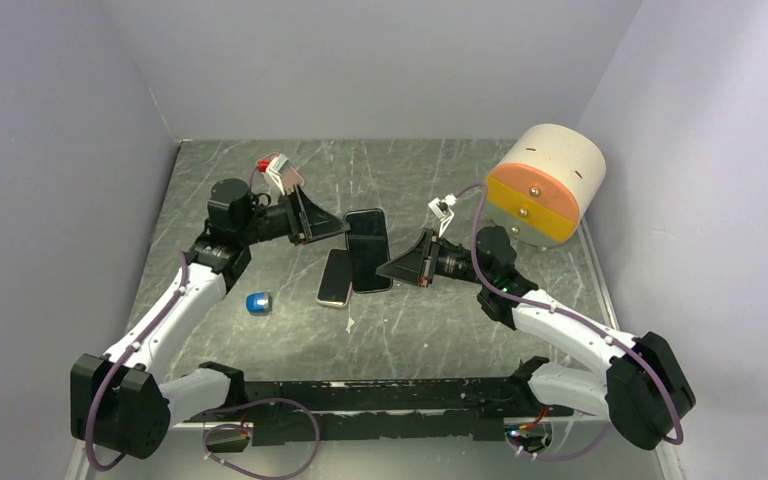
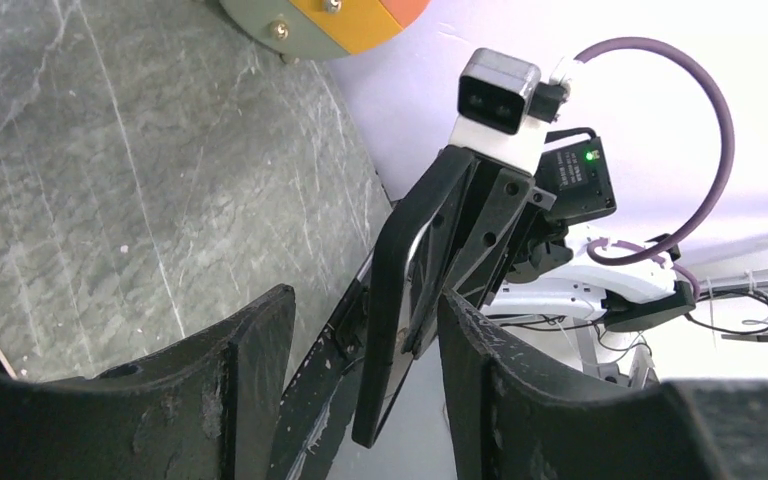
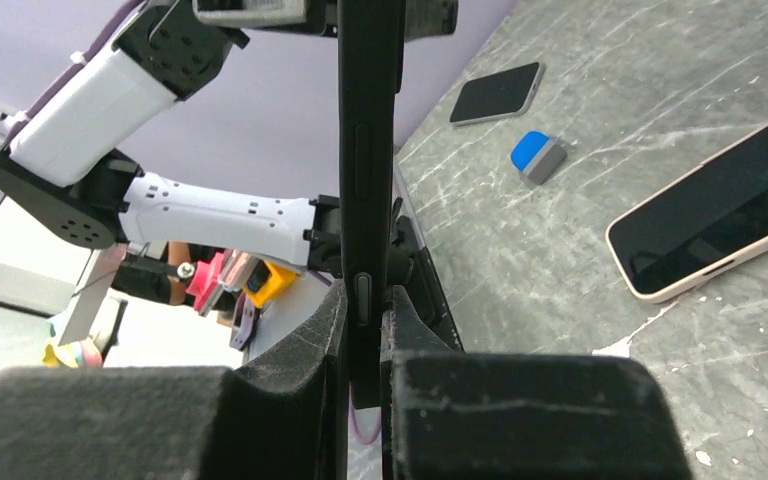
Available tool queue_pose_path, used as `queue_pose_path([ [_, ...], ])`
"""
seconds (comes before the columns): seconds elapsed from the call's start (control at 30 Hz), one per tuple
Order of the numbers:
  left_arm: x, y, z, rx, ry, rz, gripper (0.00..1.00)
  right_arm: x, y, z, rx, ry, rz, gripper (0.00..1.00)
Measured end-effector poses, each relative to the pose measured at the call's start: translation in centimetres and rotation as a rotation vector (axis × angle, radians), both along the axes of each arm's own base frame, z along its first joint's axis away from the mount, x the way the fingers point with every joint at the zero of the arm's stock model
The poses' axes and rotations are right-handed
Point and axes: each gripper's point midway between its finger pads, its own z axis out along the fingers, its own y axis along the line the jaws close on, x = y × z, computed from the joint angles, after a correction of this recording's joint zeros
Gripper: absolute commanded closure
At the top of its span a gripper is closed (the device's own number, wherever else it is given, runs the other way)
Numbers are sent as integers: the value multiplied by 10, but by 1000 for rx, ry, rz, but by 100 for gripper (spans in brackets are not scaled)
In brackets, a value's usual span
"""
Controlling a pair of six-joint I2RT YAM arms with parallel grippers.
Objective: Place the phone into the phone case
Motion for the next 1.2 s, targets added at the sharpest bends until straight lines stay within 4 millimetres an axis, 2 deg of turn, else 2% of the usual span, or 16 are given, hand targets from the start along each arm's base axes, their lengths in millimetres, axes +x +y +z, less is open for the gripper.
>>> queue_pose_path([
  [0.23,3,1,19,-6,-50,-1,49,-8,1,-1,-6,-17,39,100],
  [0.53,3,1,14,18,-64,-6,55,-13,5,-5,-18,-7,59,100],
  [0.67,2,2,10,34,-62,-10,67,-13,6,-10,-30,10,63,100],
  [0.77,2,3,6,47,-62,-10,88,-13,6,-13,-37,18,64,100],
  [0.87,3,4,4,61,-68,-10,97,-13,7,-15,-43,29,62,100],
  [1.1,4,7,1,140,-86,-3,96,-11,8,-18,-52,40,53,100],
  [1.2,6,8,0,178,-97,5,81,-9,9,-19,-55,44,48,100],
])
